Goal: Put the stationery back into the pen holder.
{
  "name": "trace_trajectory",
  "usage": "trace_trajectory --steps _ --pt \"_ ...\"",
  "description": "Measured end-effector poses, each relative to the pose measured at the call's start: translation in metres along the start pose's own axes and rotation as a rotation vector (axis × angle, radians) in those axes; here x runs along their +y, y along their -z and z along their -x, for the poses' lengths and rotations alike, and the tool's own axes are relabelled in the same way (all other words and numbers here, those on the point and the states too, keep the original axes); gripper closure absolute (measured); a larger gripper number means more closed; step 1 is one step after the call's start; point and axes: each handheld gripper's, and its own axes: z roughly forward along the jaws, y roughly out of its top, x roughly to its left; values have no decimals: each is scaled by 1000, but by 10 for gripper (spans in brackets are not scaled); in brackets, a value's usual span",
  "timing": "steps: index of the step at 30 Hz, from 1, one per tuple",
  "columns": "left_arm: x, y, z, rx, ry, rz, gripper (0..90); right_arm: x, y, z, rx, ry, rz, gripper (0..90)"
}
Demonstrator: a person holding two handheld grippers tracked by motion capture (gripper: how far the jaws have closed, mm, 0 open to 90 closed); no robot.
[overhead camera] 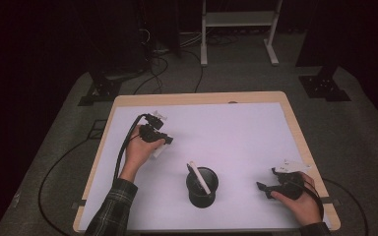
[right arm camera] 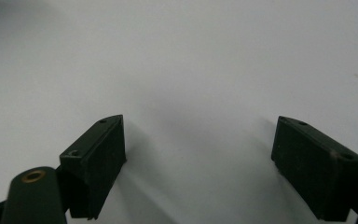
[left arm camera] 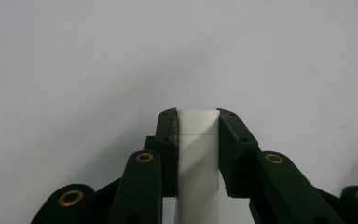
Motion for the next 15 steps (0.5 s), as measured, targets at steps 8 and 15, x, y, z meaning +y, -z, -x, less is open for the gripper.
trace_trajectory --steps 8,15 --pt "-7 18 14 5 -29 48 711 0 0 0 0 0 0 165" --pt "-13 35 30 -23 -53 110 711 0 0 0 0 0 0 164"
